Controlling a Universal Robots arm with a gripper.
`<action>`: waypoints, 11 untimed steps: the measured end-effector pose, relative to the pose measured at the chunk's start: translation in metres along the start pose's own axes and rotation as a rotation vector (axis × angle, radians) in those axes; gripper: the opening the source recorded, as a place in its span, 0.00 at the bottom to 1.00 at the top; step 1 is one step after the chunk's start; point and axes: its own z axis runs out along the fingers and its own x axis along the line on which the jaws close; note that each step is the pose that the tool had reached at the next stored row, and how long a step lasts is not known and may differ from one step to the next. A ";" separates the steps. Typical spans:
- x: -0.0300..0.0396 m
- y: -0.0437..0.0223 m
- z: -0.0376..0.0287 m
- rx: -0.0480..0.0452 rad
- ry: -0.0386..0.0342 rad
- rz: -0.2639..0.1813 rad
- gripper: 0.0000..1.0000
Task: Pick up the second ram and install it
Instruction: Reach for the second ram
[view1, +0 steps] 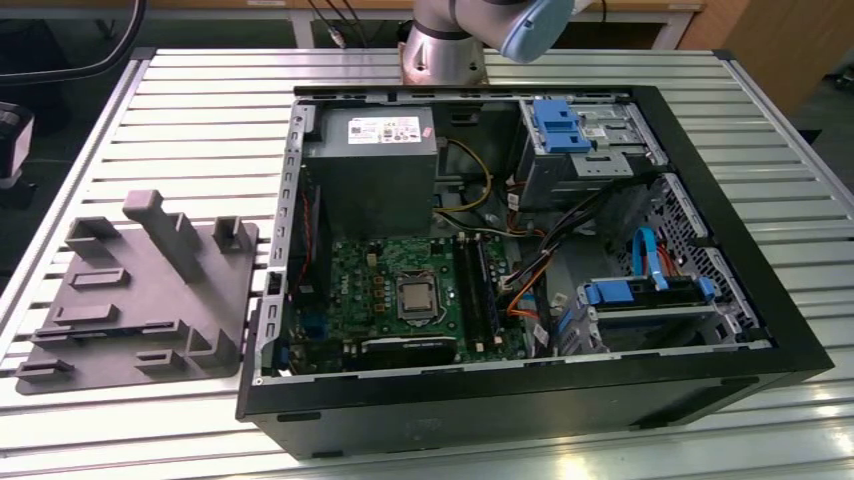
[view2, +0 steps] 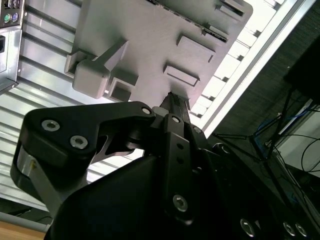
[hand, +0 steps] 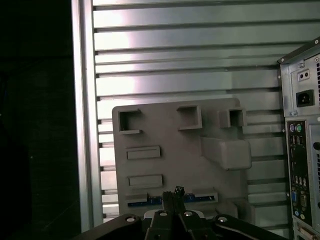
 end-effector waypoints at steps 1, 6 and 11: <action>0.0001 -0.0004 0.0003 -0.0001 0.0000 0.000 0.11; 0.0001 -0.0032 0.0020 -0.0001 -0.0001 0.000 0.11; 0.0001 -0.0060 0.0041 -0.0001 -0.0002 0.000 0.11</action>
